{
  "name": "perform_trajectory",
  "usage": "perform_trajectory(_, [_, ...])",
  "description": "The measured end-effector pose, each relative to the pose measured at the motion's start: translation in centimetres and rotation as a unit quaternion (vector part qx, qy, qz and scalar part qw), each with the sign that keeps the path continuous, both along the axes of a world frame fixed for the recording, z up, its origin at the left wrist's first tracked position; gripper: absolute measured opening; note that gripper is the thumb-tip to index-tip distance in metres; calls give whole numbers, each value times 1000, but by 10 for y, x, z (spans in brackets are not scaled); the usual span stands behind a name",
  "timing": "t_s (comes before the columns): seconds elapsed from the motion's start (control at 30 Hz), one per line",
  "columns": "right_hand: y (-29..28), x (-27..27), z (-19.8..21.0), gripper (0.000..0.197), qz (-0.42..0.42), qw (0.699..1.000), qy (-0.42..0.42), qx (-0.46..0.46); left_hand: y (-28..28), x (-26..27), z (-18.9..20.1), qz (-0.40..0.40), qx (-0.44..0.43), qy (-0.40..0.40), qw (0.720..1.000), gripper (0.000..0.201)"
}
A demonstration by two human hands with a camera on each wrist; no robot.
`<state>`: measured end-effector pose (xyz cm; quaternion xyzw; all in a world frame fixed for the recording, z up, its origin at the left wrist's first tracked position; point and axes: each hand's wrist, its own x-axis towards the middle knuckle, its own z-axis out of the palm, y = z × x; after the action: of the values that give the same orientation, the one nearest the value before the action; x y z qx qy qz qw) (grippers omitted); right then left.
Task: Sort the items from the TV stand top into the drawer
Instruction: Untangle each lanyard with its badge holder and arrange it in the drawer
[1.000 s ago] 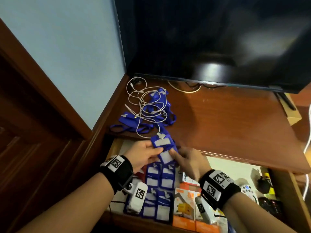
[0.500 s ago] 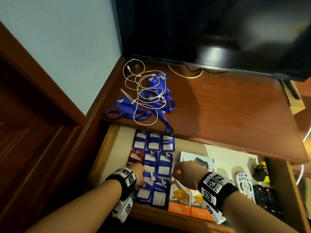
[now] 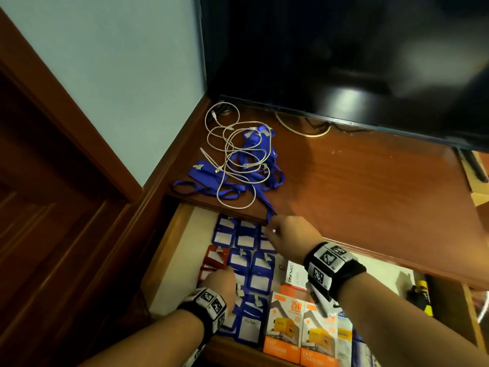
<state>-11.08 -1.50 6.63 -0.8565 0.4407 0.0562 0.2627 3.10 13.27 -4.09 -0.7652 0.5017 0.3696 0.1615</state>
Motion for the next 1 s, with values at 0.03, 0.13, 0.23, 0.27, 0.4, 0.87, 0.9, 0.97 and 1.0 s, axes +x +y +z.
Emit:
perform_trajectory(0.03, [-10,7,2,20,-2,1000,-9,-12,0,-1,2,2,-9,-8,1000,42])
perform_trajectory(0.13, [-41,27,4,16,-26,998,-39,-41,2,-2,8,-22,-22,-17,999,58])
perform_trajectory(0.23, [-68,50,-1,20,-70,994,-73,-51,4,3,9,-105,-26,-4,994,66])
perform_trajectory(0.27, [-76,57,-3,24,-84,993,-72,-48,5,6,6,-132,-20,1,991,66])
perform_trajectory(0.4, [-98,75,-15,45,-134,990,-31,-33,9,11,6,-192,17,22,981,59])
perform_trajectory(0.87, [-101,6,-26,21,-165,981,87,-45,-11,50,41,-2,-165,37,986,57])
perform_trajectory(0.9, [-100,-3,-23,21,-185,979,76,-48,-18,54,47,11,-192,32,981,55])
perform_trajectory(0.97, [-98,-21,-14,20,-233,970,38,-57,-35,60,58,29,-247,30,968,54])
perform_trajectory(1.0, [-97,-29,-9,18,-257,964,12,-63,-45,62,62,32,-273,29,961,55])
